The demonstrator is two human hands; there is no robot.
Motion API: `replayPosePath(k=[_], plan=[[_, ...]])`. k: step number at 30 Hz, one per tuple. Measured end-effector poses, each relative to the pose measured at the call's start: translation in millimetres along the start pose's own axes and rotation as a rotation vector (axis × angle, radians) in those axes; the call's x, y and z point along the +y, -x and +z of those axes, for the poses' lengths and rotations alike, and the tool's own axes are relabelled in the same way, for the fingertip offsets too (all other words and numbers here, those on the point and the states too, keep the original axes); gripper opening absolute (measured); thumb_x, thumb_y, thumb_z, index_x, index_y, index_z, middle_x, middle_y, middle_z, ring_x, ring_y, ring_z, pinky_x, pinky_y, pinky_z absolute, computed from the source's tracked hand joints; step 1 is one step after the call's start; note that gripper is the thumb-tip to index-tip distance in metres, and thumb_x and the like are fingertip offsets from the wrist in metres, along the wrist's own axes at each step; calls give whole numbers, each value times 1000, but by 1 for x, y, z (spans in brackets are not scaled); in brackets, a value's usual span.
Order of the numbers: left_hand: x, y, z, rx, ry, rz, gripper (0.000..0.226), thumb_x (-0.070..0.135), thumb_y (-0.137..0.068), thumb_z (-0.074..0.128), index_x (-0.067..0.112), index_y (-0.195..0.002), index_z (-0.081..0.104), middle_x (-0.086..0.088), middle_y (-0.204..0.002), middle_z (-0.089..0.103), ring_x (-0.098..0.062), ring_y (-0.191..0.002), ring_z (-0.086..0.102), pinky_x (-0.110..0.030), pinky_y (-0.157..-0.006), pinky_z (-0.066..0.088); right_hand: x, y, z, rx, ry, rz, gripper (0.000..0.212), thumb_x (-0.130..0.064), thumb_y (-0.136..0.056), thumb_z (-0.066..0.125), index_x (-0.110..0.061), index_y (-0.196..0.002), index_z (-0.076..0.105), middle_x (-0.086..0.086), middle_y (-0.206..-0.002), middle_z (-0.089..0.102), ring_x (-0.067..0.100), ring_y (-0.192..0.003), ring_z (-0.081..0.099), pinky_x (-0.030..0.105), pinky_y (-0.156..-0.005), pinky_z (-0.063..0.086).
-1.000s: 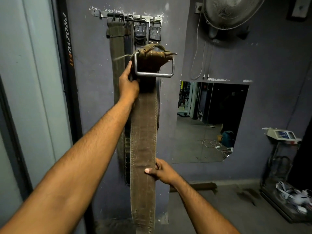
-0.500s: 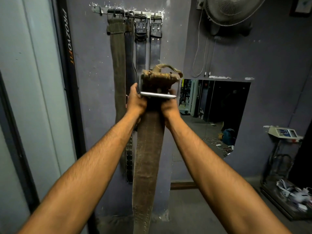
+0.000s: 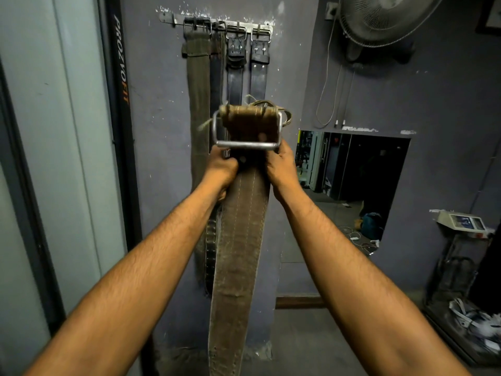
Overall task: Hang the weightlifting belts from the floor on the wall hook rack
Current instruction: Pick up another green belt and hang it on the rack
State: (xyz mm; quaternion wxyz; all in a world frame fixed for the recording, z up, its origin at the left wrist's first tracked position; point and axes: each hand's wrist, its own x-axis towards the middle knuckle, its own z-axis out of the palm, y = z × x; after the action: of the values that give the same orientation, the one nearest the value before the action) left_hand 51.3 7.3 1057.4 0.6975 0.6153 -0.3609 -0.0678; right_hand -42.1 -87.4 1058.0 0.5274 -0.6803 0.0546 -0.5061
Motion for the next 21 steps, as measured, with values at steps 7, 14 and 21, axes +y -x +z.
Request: replayPosePath(k=[7, 14, 21], plan=[[-21, 24, -19, -352, 111, -33, 39, 17, -93, 64, 20, -130, 52, -6, -120, 67, -22, -108, 69, -40, -88, 57, -8, -12, 7, 133, -161, 92, 25, -32, -98, 63, -11, -112, 65, 9, -104, 76, 24, -95, 74, 41, -82, 61], [-56, 40, -13, -274, 49, 2, 34, 12, -96, 59, 12, -129, 56, -11, -120, 69, -23, -106, 70, -44, -94, 57, 0, -8, 4, 93, -169, 28, 22, -24, -98, 63, -11, -116, 63, 7, -105, 74, 14, -90, 74, 33, -77, 59], [-69, 45, -22, -336, -43, 43, 28, 8, -96, 60, 11, -123, 61, -6, -112, 72, -16, -101, 70, -37, -94, 56, -21, -28, -4, 124, -270, 22, 19, -22, -98, 64, -13, -114, 62, 15, -107, 73, 26, -96, 73, 47, -88, 60]])
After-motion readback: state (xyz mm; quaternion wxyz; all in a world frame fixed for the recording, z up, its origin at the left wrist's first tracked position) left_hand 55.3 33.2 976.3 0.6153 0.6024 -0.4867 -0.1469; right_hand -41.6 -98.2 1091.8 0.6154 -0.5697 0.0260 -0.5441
